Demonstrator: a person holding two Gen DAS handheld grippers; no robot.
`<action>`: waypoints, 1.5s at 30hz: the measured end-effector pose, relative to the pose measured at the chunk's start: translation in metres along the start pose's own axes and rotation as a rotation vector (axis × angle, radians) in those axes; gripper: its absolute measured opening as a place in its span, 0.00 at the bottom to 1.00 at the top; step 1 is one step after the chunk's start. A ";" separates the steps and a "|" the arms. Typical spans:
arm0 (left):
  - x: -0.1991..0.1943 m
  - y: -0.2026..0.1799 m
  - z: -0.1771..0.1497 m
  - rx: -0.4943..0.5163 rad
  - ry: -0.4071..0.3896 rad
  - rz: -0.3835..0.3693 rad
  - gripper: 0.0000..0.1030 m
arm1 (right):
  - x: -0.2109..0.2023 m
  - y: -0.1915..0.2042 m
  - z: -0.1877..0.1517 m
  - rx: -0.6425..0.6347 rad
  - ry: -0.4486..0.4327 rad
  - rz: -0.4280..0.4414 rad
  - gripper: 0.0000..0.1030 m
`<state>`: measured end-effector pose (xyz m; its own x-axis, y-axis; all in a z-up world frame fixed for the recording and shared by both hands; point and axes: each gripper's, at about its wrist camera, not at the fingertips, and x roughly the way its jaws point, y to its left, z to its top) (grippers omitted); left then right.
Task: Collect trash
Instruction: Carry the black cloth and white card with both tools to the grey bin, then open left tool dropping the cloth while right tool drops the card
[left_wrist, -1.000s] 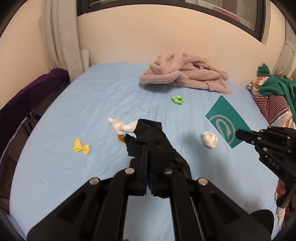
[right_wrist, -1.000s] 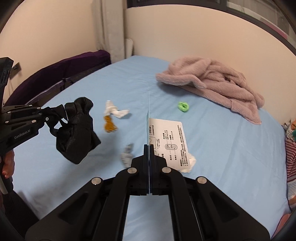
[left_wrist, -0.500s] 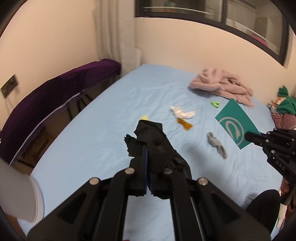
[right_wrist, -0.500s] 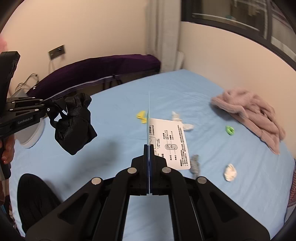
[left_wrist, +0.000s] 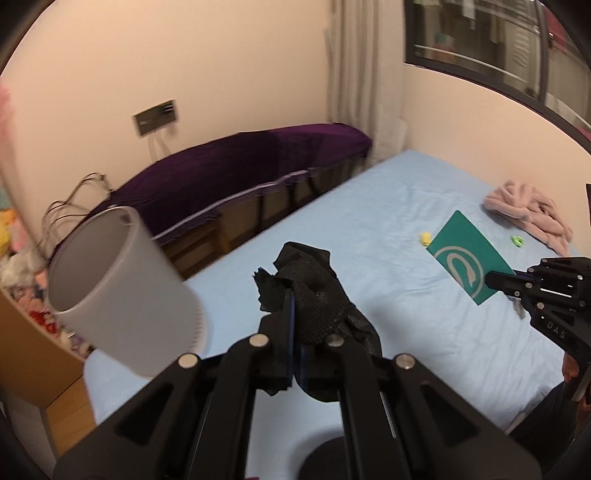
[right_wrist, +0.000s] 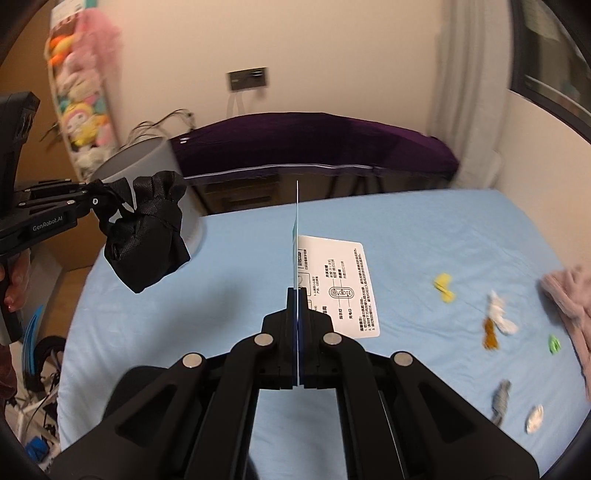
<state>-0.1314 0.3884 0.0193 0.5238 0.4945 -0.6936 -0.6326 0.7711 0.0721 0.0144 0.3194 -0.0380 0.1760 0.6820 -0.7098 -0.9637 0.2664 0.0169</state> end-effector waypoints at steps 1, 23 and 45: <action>-0.007 0.016 -0.001 -0.017 -0.001 0.023 0.03 | 0.004 0.009 0.008 -0.016 -0.001 0.016 0.00; -0.105 0.241 0.052 -0.239 -0.122 0.339 0.03 | 0.069 0.229 0.225 -0.285 -0.060 0.355 0.00; -0.081 0.288 0.081 -0.255 -0.089 0.364 0.03 | 0.113 0.263 0.299 -0.254 -0.056 0.368 0.01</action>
<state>-0.3099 0.6031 0.1538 0.2815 0.7563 -0.5906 -0.8992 0.4228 0.1128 -0.1590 0.6702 0.0970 -0.1838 0.7379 -0.6494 -0.9817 -0.1715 0.0831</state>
